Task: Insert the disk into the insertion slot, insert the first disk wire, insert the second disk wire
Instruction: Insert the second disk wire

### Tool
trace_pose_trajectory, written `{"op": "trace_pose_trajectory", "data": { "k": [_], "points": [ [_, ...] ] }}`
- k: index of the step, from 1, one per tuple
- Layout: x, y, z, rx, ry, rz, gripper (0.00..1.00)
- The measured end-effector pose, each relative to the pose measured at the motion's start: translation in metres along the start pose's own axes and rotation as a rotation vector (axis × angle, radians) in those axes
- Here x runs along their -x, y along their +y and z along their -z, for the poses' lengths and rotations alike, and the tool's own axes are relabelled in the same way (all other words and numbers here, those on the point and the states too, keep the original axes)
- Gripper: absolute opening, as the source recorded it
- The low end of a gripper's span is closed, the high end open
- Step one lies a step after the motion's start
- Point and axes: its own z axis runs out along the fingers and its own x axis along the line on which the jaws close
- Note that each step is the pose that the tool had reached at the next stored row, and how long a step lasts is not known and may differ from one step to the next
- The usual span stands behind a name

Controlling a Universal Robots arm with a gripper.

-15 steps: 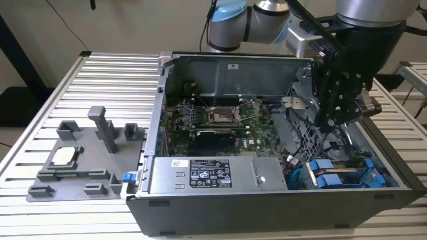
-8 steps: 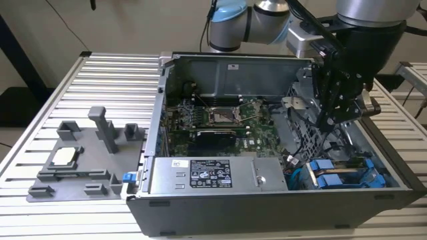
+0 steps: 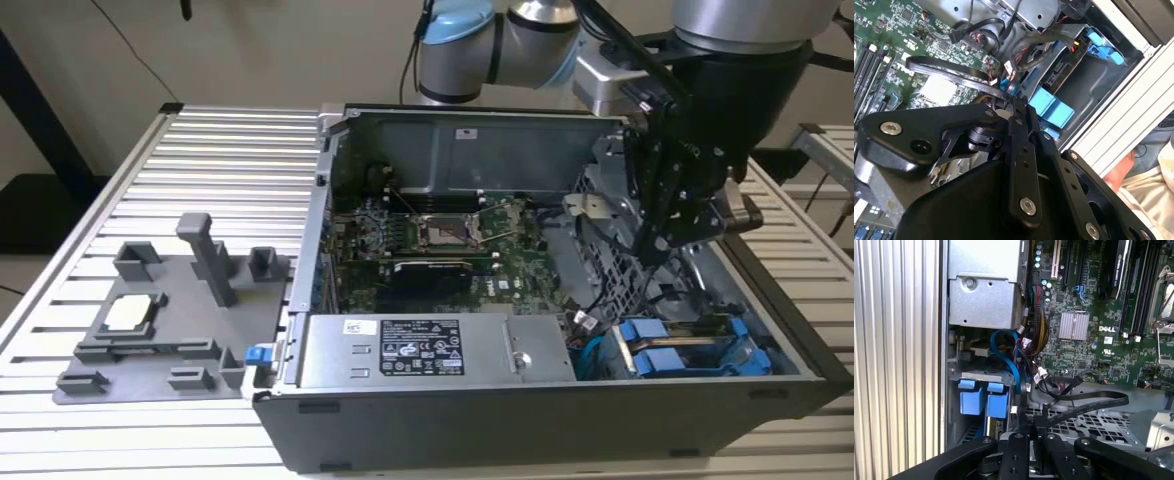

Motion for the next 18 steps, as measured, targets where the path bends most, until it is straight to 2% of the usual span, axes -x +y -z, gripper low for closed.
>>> {"op": "trace_pose_trajectory", "data": {
  "k": [3, 5, 12, 18],
  "points": [
    [-0.0019, -0.0019, -0.0002, 0.0006, 0.0001, 0.000, 0.16],
    [-0.0056, -0.0061, -0.0012, 0.0057, -0.0007, 0.000, 0.16],
    [-0.0245, -0.0200, -0.0046, 0.0228, -0.0022, 0.002, 0.16],
    [-0.0433, -0.0284, -0.0071, 0.0338, -0.0031, 0.003, 0.16]
  ]
}}
